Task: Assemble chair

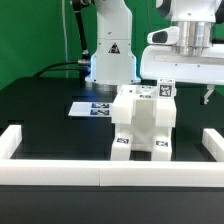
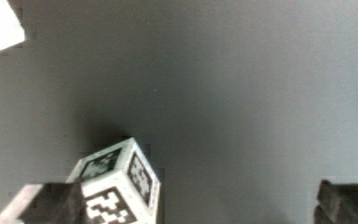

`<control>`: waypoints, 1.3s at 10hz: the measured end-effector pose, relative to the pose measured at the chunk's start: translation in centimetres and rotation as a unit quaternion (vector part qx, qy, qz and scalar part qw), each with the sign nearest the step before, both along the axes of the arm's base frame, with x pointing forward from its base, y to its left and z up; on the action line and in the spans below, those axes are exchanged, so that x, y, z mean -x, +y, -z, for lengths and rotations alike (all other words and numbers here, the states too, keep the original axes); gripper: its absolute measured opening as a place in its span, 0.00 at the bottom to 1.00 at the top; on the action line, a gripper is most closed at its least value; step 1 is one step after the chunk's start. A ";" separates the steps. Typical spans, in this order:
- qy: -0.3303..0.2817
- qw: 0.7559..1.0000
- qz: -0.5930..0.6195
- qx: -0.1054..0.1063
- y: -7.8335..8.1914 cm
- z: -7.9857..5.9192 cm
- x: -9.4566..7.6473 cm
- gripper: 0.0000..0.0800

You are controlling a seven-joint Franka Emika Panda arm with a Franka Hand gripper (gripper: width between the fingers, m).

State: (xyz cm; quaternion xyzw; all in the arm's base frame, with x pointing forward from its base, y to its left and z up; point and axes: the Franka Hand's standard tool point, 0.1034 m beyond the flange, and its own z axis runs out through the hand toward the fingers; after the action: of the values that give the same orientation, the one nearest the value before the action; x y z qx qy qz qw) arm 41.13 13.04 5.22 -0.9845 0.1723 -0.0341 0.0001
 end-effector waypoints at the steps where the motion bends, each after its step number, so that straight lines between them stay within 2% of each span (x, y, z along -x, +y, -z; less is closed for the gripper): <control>1: 0.000 1.000 0.001 0.000 -0.4 -0.1 -0.4 0.81; 7: -0.004 1.000 -0.006 0.000 -2.2 -1.1 -3.3 0.81; 13: 0.010 1.000 0.004 0.009 -4.3 0.0 -3.8 0.81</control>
Offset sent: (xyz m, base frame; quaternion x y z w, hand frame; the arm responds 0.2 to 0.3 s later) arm 0.0208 -0.0107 0.0073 0.0011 -0.0047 -0.0223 0.9997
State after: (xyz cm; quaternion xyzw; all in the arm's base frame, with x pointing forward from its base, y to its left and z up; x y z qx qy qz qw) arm 44.89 8.72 5.26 -0.9840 0.1760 -0.0253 -0.0102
